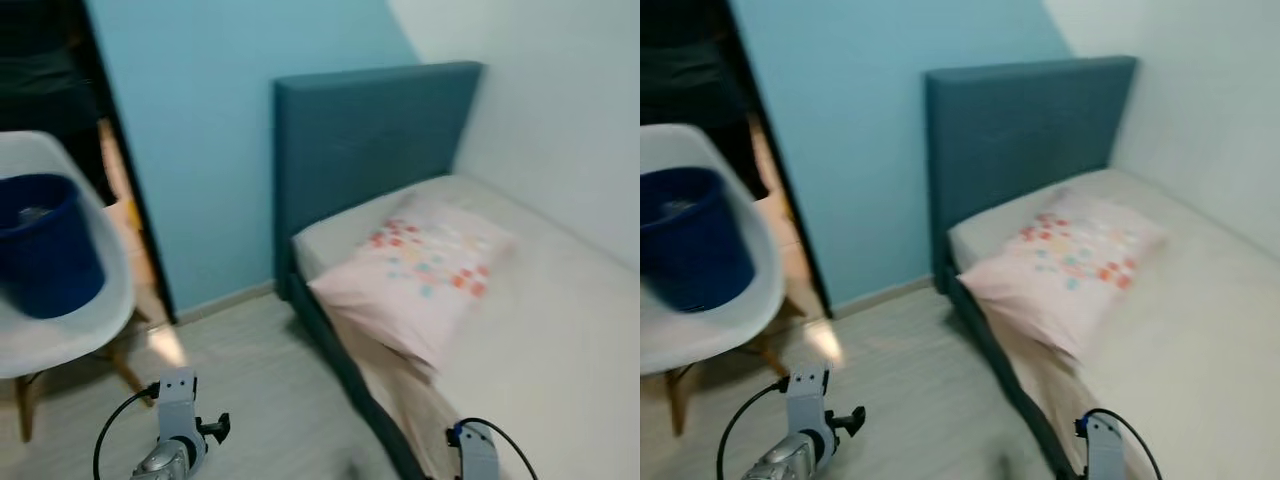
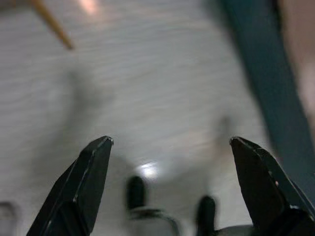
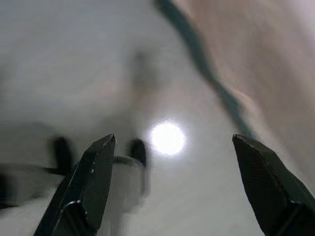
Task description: Clean up the room
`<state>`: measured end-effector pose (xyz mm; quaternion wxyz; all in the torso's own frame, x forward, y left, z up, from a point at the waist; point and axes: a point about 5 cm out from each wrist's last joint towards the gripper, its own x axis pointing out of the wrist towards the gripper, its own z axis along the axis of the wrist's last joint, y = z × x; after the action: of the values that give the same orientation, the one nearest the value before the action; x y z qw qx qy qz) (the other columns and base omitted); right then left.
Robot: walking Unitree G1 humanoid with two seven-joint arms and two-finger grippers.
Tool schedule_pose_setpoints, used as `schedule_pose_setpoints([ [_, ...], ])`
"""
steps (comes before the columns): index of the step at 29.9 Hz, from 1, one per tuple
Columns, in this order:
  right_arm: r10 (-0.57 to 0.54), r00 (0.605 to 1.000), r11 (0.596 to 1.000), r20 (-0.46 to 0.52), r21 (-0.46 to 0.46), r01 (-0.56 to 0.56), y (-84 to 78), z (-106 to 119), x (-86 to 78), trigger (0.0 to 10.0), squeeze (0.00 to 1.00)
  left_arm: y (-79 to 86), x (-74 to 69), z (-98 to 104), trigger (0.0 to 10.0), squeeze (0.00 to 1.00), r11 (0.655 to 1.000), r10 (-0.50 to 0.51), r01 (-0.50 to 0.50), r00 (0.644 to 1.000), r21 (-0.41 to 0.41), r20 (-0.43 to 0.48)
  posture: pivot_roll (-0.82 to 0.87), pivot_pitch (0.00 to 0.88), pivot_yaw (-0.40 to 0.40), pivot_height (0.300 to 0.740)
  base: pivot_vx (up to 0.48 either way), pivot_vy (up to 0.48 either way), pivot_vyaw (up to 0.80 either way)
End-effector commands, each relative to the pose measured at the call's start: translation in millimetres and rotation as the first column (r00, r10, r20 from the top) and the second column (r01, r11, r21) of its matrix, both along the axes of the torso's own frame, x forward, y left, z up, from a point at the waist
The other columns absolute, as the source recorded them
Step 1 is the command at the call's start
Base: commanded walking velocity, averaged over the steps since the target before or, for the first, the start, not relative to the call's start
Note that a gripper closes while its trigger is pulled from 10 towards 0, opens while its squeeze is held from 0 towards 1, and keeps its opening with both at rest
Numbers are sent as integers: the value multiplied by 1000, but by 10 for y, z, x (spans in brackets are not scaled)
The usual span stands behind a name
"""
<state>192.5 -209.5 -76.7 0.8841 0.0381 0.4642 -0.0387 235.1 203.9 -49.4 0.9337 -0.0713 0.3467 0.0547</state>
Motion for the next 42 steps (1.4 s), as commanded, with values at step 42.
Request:
schedule_pose_setpoints([
  [42, -87, 977, 996, 197, -15, 92, -130, 345, 513, 10000, 0, -193, 408, 307, 10000, 0, 993, -59, 77, 981, -92, 185, -43, 0, -61, 740, 309, 0, -372],
])
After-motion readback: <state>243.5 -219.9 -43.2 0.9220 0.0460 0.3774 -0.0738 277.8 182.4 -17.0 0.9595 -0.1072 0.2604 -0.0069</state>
